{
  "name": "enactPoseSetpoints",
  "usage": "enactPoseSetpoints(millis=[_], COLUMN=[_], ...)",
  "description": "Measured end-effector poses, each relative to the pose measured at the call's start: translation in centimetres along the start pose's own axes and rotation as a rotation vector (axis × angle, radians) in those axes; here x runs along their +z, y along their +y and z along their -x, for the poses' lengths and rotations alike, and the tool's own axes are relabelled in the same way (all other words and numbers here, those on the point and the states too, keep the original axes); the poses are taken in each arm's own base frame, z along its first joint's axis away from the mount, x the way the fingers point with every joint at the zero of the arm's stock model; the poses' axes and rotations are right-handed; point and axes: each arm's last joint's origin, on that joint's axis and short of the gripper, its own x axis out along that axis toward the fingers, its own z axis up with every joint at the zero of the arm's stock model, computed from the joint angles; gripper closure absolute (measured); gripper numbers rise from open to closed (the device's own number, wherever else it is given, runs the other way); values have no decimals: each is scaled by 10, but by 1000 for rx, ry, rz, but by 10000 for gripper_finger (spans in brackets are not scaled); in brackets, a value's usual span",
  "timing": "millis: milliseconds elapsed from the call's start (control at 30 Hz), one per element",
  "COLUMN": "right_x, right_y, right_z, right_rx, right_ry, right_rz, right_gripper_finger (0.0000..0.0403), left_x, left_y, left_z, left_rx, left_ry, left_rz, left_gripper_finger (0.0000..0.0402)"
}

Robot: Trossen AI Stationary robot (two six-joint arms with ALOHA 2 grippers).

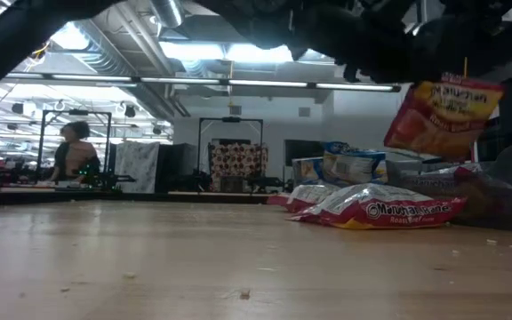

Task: Sort Maruchan noodles
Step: Put the red bag into the black bin

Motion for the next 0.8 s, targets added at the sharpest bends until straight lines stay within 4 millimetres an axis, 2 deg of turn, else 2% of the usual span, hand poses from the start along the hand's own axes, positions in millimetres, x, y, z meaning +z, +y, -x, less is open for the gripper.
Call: enactPoseSetpoints(millis=[167, 333, 467, 567, 800], right_x=[0, 0, 0, 0, -3], right_y=[0, 0, 0, 0, -1], right_z=[0, 0, 0, 0, 0], right_rx=[0, 0, 1, 1, -4], right_ry=[1, 3, 4, 5, 26], right_rz=[0, 1, 1, 1, 2], right_gripper_finger=[59, 59, 59, 59, 59], left_x=[-18, -26, -37, -37, -31], left_y=[2, 4, 3, 3, -1], left_z=[-10, -12, -14, -15, -11], left_rx=[28, 17, -80, -170, -232], left_ry=[33, 110, 151, 138, 133], left_rz=[-11, -4, 6, 58, 65], left_gripper_finger=[396, 388, 360, 334, 281])
